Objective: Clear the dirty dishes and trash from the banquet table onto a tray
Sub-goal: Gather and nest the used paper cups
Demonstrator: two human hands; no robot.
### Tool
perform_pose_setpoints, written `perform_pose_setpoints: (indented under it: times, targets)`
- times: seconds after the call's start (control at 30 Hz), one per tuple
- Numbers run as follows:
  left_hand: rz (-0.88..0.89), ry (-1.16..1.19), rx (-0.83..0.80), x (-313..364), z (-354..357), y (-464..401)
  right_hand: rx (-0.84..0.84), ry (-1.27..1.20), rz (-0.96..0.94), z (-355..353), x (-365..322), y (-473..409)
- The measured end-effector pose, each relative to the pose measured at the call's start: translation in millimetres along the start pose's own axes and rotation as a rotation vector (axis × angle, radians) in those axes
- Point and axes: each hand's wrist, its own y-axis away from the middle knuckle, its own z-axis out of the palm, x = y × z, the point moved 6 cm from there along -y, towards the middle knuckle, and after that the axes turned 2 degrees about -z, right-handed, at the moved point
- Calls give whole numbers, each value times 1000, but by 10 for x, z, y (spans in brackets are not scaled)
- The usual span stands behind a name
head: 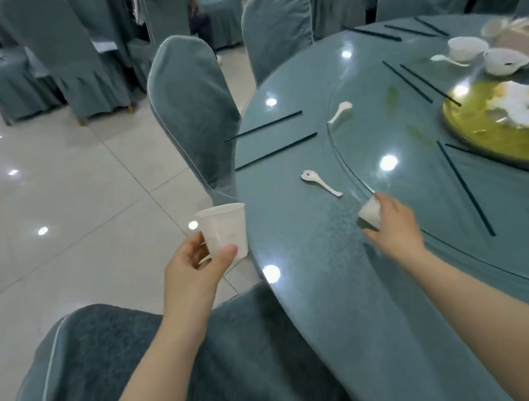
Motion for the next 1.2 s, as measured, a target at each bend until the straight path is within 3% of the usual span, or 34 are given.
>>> perform_pose_setpoints:
  times: [0.17, 0.33, 0.6, 0.9, 1.2]
  targets:
    - [-46, 2, 15, -65, -74, -145, 7, 47, -31, 254, -94, -21]
    - [-51, 12, 31, -15, -381, -136, -124, -257, -19, 331, -485, 231]
    - [81, 207, -35, 252, -1398, 316, -213, -690, -314, 46, -2064, 1403]
    - [209, 98, -46, 426, -3241, 1001, -193, -995, -466, -178, -3733, 2914]
    - [289, -16, 1, 627, -4339, 917, -225, -1009, -646, -244, -5224, 3406]
